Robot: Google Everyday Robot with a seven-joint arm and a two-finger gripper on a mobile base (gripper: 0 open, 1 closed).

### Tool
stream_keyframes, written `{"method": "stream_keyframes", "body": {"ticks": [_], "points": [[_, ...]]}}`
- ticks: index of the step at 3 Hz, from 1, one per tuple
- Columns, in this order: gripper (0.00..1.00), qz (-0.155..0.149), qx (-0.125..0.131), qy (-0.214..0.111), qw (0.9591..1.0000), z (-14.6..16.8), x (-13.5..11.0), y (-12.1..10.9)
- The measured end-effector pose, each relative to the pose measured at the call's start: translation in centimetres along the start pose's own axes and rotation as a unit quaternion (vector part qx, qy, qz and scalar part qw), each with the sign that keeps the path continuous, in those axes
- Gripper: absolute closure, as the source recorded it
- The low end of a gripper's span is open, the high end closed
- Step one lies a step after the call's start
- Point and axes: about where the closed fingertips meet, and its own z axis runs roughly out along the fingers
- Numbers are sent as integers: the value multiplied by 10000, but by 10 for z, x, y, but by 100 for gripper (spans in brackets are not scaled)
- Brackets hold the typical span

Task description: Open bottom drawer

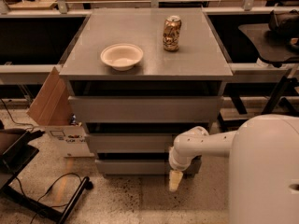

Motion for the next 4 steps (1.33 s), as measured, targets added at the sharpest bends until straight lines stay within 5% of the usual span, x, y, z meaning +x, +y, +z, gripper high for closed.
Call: {"method": "stream_keyframes", "body": {"ticks": [1,4], "points": [[0,6,-20,-3,10000,3,0,1],[0,-25,-84,788,9969,74,40,1]]}}
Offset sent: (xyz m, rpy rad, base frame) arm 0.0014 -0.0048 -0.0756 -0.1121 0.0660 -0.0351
